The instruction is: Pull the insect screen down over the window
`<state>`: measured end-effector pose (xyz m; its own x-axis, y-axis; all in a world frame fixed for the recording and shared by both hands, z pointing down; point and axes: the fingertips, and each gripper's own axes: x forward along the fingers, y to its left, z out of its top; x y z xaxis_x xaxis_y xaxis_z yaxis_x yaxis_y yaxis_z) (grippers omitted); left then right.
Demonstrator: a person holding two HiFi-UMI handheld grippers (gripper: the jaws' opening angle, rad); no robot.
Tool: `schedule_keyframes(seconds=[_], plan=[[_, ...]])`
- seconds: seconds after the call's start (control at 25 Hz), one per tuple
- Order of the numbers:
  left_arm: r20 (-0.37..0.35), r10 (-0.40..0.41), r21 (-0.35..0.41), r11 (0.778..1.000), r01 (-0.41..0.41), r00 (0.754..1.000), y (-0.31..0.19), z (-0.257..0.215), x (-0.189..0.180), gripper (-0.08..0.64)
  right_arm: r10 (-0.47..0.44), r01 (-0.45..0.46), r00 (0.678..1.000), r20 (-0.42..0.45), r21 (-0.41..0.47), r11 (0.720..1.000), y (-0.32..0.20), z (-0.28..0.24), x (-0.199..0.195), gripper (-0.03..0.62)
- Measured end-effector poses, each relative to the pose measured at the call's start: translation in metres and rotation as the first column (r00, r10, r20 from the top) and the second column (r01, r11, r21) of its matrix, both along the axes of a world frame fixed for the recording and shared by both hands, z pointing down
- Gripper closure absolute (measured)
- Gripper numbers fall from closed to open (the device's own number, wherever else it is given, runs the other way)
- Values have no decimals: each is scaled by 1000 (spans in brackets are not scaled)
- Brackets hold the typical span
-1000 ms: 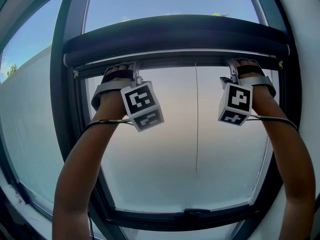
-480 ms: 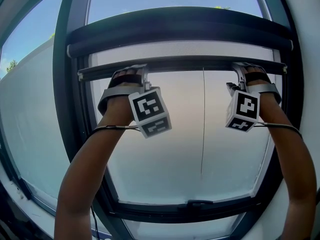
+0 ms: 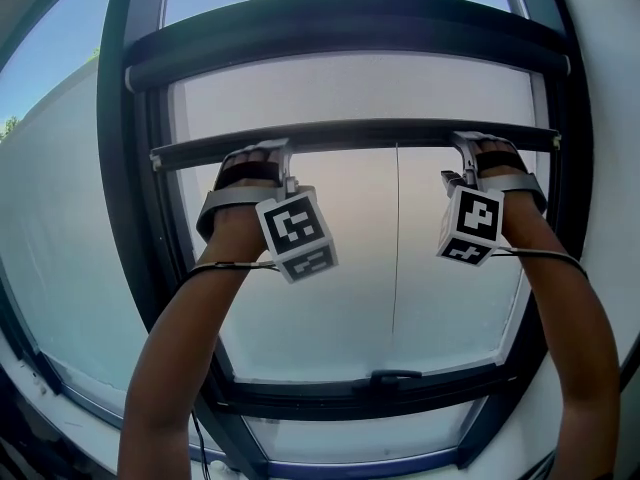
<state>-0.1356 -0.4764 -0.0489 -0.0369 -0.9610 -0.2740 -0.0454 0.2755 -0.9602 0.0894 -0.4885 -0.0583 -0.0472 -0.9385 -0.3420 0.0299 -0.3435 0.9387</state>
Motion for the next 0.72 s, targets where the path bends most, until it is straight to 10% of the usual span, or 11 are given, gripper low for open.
schedule_keyframes(seconds=[0.4,0.72], plan=[[10,-36,-147,988,38,999,6,69,-6,245,14,-23,996,-93,-101,995,4,68,-1,331],[-14,-75,-256,964,69,997,8,103,-2,245,-12,11,1000,-5,-206,978,8,100,-1,331]])
